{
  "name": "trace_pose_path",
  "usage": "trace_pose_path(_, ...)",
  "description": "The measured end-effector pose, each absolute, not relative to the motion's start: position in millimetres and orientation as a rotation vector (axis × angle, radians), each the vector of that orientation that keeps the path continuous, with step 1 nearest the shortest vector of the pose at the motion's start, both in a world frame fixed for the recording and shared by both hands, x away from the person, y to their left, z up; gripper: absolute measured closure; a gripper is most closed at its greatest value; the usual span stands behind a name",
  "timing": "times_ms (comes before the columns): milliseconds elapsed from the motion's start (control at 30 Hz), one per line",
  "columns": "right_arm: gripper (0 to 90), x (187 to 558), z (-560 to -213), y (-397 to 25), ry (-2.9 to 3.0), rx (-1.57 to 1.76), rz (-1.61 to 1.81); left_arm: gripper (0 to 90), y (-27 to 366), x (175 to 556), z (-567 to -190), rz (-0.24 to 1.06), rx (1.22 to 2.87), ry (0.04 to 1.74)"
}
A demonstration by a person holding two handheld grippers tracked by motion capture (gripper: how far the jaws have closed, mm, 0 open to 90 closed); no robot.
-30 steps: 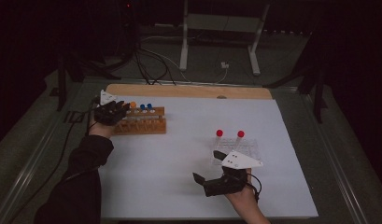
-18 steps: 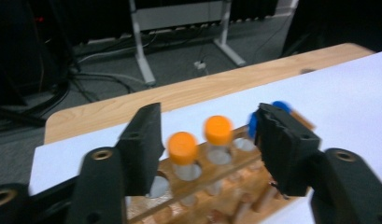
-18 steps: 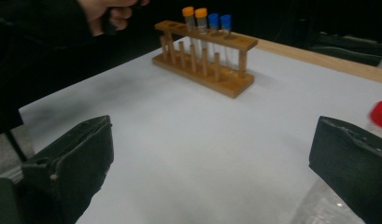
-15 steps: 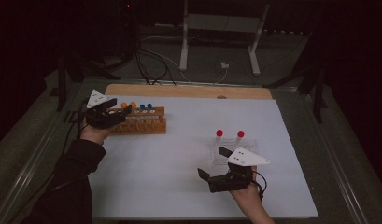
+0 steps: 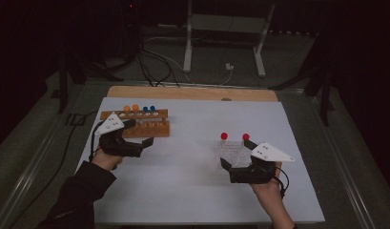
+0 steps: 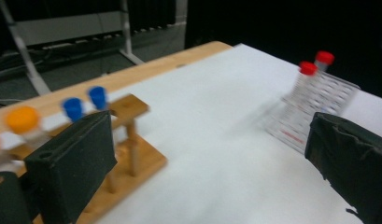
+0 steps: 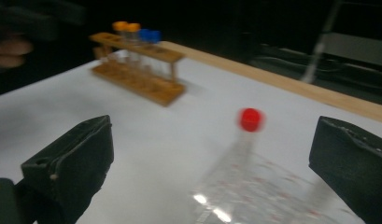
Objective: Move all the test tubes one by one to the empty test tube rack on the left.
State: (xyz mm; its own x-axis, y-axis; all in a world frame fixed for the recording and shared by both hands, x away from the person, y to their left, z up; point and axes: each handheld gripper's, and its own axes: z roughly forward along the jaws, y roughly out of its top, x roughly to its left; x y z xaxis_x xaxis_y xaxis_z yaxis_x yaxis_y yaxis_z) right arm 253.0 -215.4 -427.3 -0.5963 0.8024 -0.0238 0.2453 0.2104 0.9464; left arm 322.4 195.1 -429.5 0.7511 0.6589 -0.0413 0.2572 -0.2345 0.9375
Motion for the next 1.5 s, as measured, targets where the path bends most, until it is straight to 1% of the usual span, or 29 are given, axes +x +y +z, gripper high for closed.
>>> trace_pose_path(267,0.2,267.8,-434.3,-237.7,1.876,1.11,1.304,1.1,176.5,298.7,-445.7,0.414,1.85,0.628)
trace_pose_path(333,7.1,271.8,-438.9,-241.4,1.863,1.149,1.276,1.1,174.5,295.3,-449.7,0.409,1.849,0.625)
trace_pose_path(400,7.8,276.7,-444.3,-244.1,1.859,1.182,1.243,1.1,172.8,293.2,-453.1,0.399,1.858,0.618)
trace_pose_path(433,10.9,278.8,-447.0,-245.0,1.859,1.199,1.228,1.1,172.0,292.2,-454.5,0.399,1.859,0.616)
trace_pose_path(467,16.7,280.7,-449.5,-246.0,1.862,1.207,1.214,1.1,171.3,291.6,-455.6,0.394,1.863,0.612)
trace_pose_path(500,17.5,282.5,-451.9,-247.0,1.864,1.214,1.206,1.1,170.8,291.1,-456.6,0.395,1.866,0.612)
trace_pose_path(533,20.5,284.6,-454.3,-247.5,1.862,1.225,1.196,1.1,170.3,290.7,-457.7,0.389,1.864,0.611)
trace_pose_path(600,34.6,288.8,-458.5,-249.8,1.871,1.236,1.201,1.1,168.7,289.9,-459.9,0.388,1.873,0.609)
trace_pose_path(667,35.8,293.9,-462.1,-251.2,1.869,1.262,1.199,1.1,167.0,289.1,-461.7,0.386,1.878,0.604)
trace_pose_path(700,39.0,296.1,-463.7,-251.0,1.869,1.266,1.185,1.1,166.4,288.8,-462.4,0.389,1.879,0.604)
trace_pose_path(767,41.5,300.0,-466.3,-251.1,1.866,1.284,1.167,1.1,166.2,288.4,-463.3,0.382,1.879,0.603)
trace_pose_path(800,45.0,302.2,-467.3,-251.3,1.873,1.286,1.159,1.1,166.2,288.4,-463.7,0.381,1.879,0.603)
trace_pose_path(900,50.9,307.5,-469.4,-249.7,1.895,1.281,1.129,1.1,166.3,288.6,-464.4,0.378,1.88,0.602)
trace_pose_path(1033,56.8,313.0,-473.8,-244.4,1.938,1.27,1.072,1.1,166.7,288.3,-464.0,0.38,1.877,0.6)
trace_pose_path(1167,68.3,315.4,-477.1,-241.1,1.953,1.282,1.019,1.1,167.1,288.3,-464.2,0.379,1.876,0.601)
trace_pose_path(1200,73.0,315.5,-476.8,-241.3,1.946,1.284,1.012,1.1,167.1,288.4,-464.3,0.379,1.879,0.599)
trace_pose_path(1267,74.3,315.0,-474.4,-244.5,1.935,1.296,1.031,1.1,166.9,288.3,-464.5,0.374,1.879,0.599)
trace_pose_path(1500,74.6,304.1,-457.4,-246.2,1.898,1.253,1.059,1.1,166.2,287.7,-463.6,0.369,1.884,0.595)
